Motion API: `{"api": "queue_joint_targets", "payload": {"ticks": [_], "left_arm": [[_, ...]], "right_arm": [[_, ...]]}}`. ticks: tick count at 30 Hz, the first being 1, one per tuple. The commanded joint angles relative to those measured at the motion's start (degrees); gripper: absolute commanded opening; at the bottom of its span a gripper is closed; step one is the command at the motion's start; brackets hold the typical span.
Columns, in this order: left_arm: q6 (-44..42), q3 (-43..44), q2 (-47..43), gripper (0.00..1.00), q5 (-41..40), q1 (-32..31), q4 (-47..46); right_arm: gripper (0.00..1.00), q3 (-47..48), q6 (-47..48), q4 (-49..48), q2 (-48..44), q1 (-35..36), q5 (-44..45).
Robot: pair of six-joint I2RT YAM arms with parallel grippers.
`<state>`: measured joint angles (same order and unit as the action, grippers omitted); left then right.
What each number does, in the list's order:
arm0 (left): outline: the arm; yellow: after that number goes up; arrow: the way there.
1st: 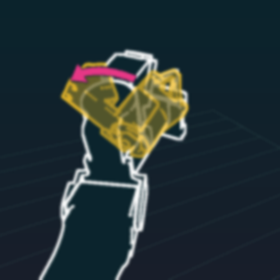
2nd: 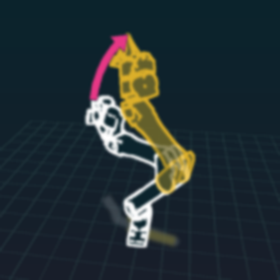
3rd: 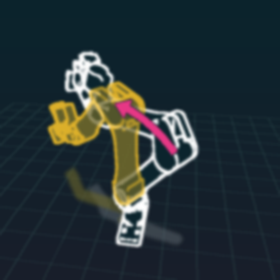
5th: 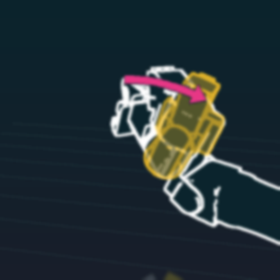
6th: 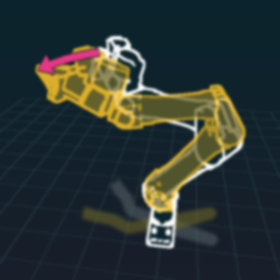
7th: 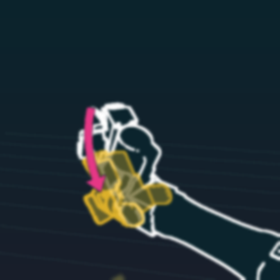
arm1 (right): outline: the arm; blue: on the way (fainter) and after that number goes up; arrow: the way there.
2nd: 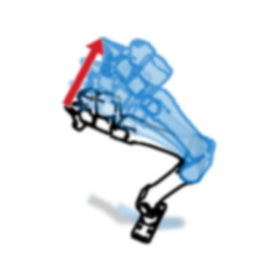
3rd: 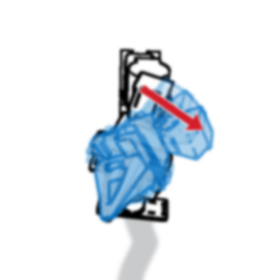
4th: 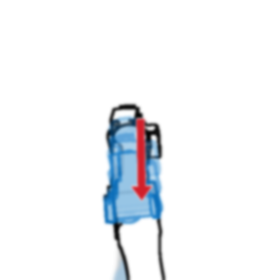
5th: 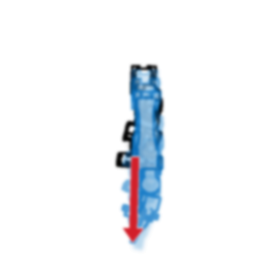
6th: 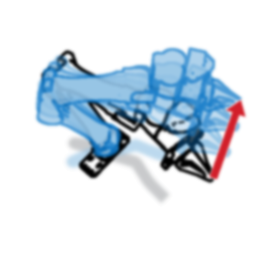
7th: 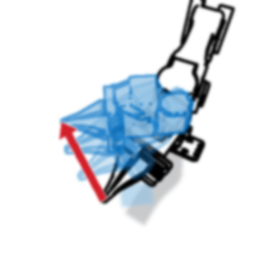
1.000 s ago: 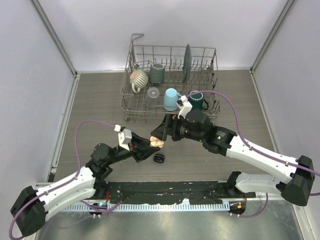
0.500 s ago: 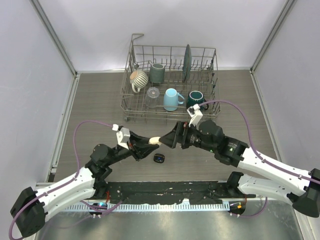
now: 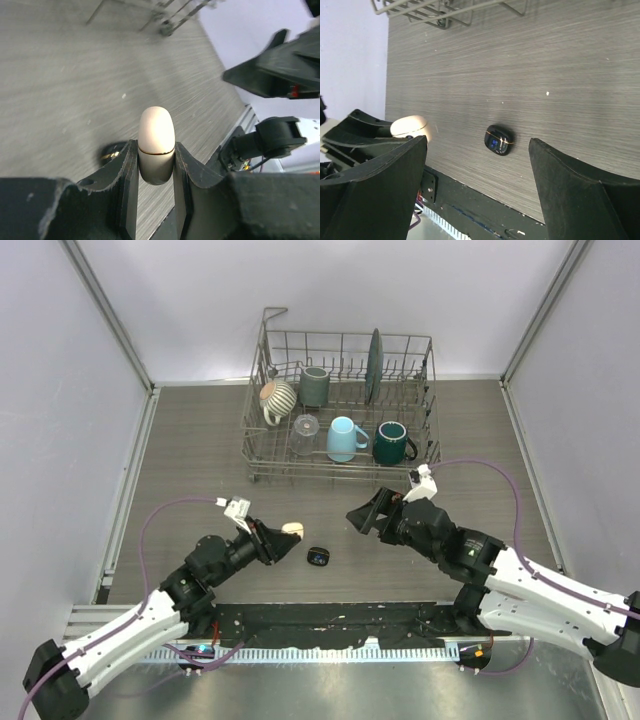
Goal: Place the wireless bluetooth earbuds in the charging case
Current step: Place the charging case at the center of the board.
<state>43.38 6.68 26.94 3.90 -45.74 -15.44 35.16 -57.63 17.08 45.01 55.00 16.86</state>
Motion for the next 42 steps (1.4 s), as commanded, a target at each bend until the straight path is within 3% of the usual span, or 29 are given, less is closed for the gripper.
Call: {"api": "queue_joint_targets", "payload": {"ticks": [1,8,20,30,34,42], "left_arm": [[11.45,-3.25,-0.40,0.00,-5.66,0.12,3.93],[16.03,-4.57,4.61,0.00,-7.33,0.30,2.53],[16.21,-3.08,19.97,0.02,-2.16,1.35,-4.06],[16.21,1.67,33.61,0.14,0.84,2.05,-7.94],[16.39,3.17,34.94,0.17,0.85,2.14,-5.22],[15.34,4.40,29.67,0.34,-3.37,2.14,5.50]], "right_arm": [[0.88,-0.35,-2.67,-0.29,-0.19,0.02,2.12],[0.88,0.70,-2.40,-0.29,1.83,0.02,1.60],[0.88,0.79,-2.67,-0.47,3.15,0.02,0.98],[0.88,1.14,-3.19,-0.47,3.33,0.02,1.24],[0.88,0.88,-3.72,-0.38,3.33,0.02,1.24],[0.88,0.35,-3.81,-0.38,3.50,0.02,1.33]]}}
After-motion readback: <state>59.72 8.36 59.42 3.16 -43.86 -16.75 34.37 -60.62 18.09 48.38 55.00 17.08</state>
